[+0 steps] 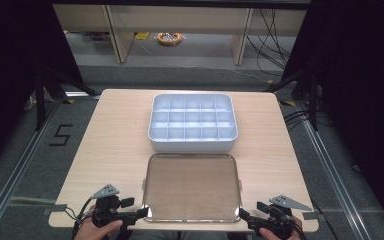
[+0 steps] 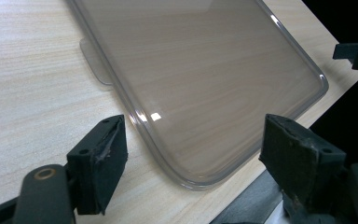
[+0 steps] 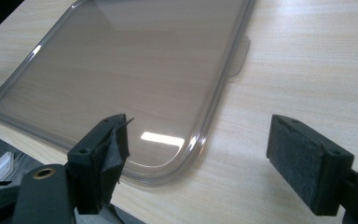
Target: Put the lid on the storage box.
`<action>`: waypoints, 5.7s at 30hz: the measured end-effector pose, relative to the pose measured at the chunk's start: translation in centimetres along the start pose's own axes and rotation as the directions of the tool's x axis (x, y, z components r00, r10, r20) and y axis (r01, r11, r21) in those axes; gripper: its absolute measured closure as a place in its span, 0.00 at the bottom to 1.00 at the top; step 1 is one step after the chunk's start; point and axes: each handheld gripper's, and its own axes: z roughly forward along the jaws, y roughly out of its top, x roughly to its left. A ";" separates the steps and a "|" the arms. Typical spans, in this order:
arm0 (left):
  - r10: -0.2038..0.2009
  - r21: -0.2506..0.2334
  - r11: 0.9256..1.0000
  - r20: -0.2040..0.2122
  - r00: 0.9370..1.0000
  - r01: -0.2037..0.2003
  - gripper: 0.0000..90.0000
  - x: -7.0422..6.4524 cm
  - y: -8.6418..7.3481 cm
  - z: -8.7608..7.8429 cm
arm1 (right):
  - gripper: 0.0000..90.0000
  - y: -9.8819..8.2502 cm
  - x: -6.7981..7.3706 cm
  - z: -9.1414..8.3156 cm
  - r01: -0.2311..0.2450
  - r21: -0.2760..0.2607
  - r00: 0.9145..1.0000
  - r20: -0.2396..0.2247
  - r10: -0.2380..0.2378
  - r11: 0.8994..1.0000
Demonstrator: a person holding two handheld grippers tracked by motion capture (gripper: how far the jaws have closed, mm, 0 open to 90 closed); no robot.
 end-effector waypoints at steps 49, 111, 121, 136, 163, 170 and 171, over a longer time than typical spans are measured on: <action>-0.018 0.073 0.997 -0.045 0.999 0.021 0.46 1.1 1.5 2.9 | 0.29 1.0 0.6 2.8 -0.084 0.053 0.996 -0.031 0.086 0.995; -0.044 0.069 0.997 -0.022 0.999 0.045 0.46 1.0 0.5 3.0 | 0.68 0.5 0.6 0.5 -0.085 -0.103 0.961 -0.272 0.054 0.991; -0.036 0.051 0.998 -0.030 0.999 0.037 0.37 1.4 1.0 3.3 | 0.69 1.0 1.8 -0.2 0.034 -0.152 0.954 -0.290 -0.078 0.988; -0.055 0.067 0.996 0.026 0.998 0.053 0.34 2.0 1.4 3.5 | 0.69 1.3 1.6 -0.8 0.093 -0.187 0.942 -0.301 -0.147 0.978; -0.065 -0.023 0.998 0.026 0.998 0.066 0.71 1.6 1.5 2.4 | 0.68 0.7 0.7 0.2 0.051 -0.054 0.983 -0.176 -0.060 0.997; 0.001 -0.060 0.998 -0.006 1.000 -0.001 0.73 0.7 1.9 1.7 | 0.68 0.5 0.6 0.9 0.084 0.001 0.991 -0.104 -0.084 0.996; 0.001 -0.060 0.998 -0.008 1.000 -0.002 0.73 0.5 1.9 1.7 | 0.67 0.5 0.6 1.2 0.063 0.016 0.993 -0.106 -0.061 0.998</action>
